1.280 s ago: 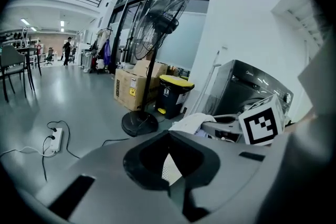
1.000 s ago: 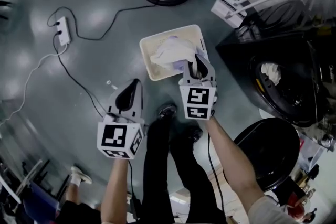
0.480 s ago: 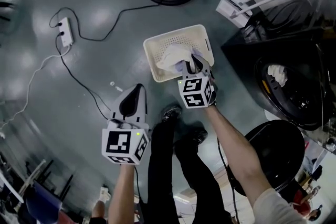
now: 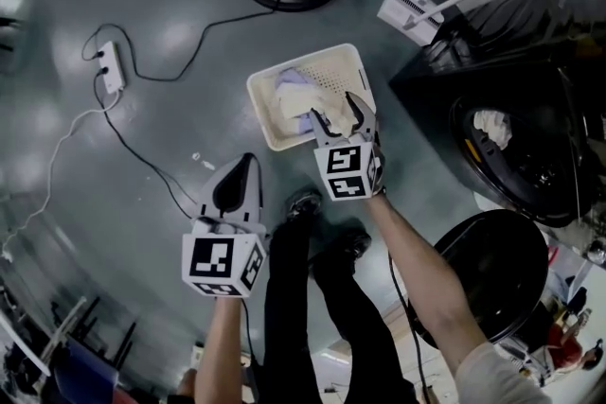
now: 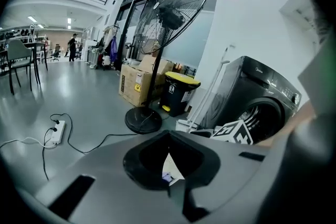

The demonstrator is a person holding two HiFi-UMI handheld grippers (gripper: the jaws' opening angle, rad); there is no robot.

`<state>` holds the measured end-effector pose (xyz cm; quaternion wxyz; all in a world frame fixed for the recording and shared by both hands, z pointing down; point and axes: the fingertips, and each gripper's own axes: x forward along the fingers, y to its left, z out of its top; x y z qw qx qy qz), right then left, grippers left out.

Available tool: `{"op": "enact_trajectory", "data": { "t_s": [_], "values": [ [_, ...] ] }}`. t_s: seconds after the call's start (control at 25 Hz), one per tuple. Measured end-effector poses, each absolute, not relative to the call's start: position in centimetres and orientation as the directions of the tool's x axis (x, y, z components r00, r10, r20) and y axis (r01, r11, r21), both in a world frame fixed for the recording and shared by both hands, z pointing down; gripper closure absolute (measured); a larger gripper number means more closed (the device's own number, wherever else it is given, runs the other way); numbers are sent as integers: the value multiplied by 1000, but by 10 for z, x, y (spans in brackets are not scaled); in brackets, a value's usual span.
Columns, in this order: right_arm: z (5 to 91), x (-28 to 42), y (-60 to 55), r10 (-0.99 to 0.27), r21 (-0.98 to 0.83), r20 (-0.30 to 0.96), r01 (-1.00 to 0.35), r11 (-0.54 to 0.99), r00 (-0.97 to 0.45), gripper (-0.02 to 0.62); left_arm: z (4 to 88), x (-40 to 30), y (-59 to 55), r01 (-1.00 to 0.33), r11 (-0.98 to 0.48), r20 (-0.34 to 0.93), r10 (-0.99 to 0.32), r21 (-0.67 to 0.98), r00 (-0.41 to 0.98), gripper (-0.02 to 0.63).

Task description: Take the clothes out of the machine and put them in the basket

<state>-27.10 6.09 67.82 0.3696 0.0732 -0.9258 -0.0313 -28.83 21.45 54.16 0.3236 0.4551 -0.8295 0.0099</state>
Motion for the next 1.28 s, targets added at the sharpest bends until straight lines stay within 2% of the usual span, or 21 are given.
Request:
{"op": "enact_trajectory", "data": {
  "t_s": [0.16, 0.24, 0.32, 0.4, 0.6, 1.08, 1.28],
  "values": [
    [672, -256, 52, -182, 96, 672, -159, 983, -718, 335, 539, -280, 202, -779, 563, 542, -761, 276, -357, 589],
    [670, -246, 45, -208, 99, 668, -192, 976, -714, 397, 538, -273, 195, -791, 547, 543, -767, 274, -342, 589],
    [665, -237, 40, -240, 100, 661, -233, 967, -711, 516, 536, -267, 189, -800, 533, 543, -773, 274, -329, 589],
    [660, -229, 36, -246, 75, 658, -264, 962, -711, 561, 536, -262, 182, -808, 520, 542, -779, 278, -315, 588],
    [655, -203, 21, -241, -21, 661, -338, 941, -710, 571, 535, -247, 160, -833, 479, 539, -795, 276, -278, 589],
    [621, -96, -69, -433, 0, 653, -572, 820, -621, 571, 520, -180, 74, -901, 313, 534, -838, 299, -113, 588],
    [602, -32, -108, -529, 28, 651, -679, 733, -544, 571, 510, -139, 30, -925, 194, 525, -851, 327, 7, 589]
  ]
}}
